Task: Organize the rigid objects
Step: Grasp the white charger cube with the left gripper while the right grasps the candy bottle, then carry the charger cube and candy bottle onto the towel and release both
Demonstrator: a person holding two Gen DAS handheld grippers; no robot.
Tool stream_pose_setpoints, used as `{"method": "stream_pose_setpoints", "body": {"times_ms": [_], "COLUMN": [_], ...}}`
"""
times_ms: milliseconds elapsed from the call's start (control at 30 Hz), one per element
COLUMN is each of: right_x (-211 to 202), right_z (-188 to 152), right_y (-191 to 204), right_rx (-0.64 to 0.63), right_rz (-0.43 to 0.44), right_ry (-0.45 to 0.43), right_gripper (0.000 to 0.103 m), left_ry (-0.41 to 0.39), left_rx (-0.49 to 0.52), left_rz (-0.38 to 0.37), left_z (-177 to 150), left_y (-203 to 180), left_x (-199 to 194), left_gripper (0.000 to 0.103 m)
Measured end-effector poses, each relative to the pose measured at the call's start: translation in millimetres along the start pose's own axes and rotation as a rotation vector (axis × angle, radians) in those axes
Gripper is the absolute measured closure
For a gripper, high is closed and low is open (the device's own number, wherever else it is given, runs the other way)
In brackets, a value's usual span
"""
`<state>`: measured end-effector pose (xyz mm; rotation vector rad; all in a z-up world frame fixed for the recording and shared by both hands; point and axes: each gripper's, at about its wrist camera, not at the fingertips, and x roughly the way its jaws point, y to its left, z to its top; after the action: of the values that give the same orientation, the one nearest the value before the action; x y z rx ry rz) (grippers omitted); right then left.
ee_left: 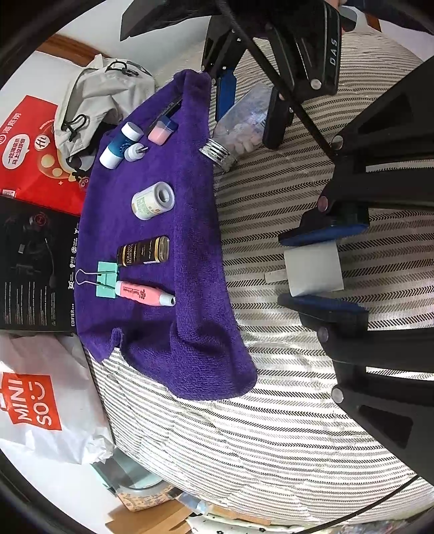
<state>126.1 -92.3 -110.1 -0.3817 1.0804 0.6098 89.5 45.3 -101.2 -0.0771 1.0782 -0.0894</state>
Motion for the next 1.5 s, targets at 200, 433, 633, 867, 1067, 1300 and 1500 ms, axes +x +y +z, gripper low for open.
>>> {"method": "stream_pose_setpoints", "body": {"times_ms": [200, 433, 633, 867, 1067, 1300, 1500], "right_x": [-2, -6, -22, -17, -26, -49, -57], "right_z": [-4, -6, -21, -31, -31, -30, -22], "right_y": [1, -2, -21, -19, -29, -30, -43], "right_rx": [-0.004, 0.014, 0.068, 0.060, 0.087, 0.090, 0.127], "right_rz": [0.001, 0.046, 0.039, 0.000, 0.058, 0.067, 0.077], "right_ry": [-0.018, -0.019, -0.018, -0.017, -0.026, -0.068, -0.086], "right_gripper": [0.042, 0.062, 0.062, 0.062, 0.062, 0.062, 0.062], "left_ry": [0.004, 0.006, 0.006, -0.009, -0.019, -0.043, -0.072], "left_rx": [0.005, 0.007, 0.021, 0.057, 0.013, -0.004, 0.024], "left_rz": [0.003, 0.007, 0.027, 0.063, 0.003, -0.020, -0.025], "left_z": [0, 0, -1, -4, -8, -7, 10], "left_y": [0, 0, -3, -8, 4, 9, 4], "left_x": [0, 0, 0, 0, -9, -30, -44], "left_gripper": [0.075, 0.075, 0.075, 0.075, 0.076, 0.076, 0.076]}}
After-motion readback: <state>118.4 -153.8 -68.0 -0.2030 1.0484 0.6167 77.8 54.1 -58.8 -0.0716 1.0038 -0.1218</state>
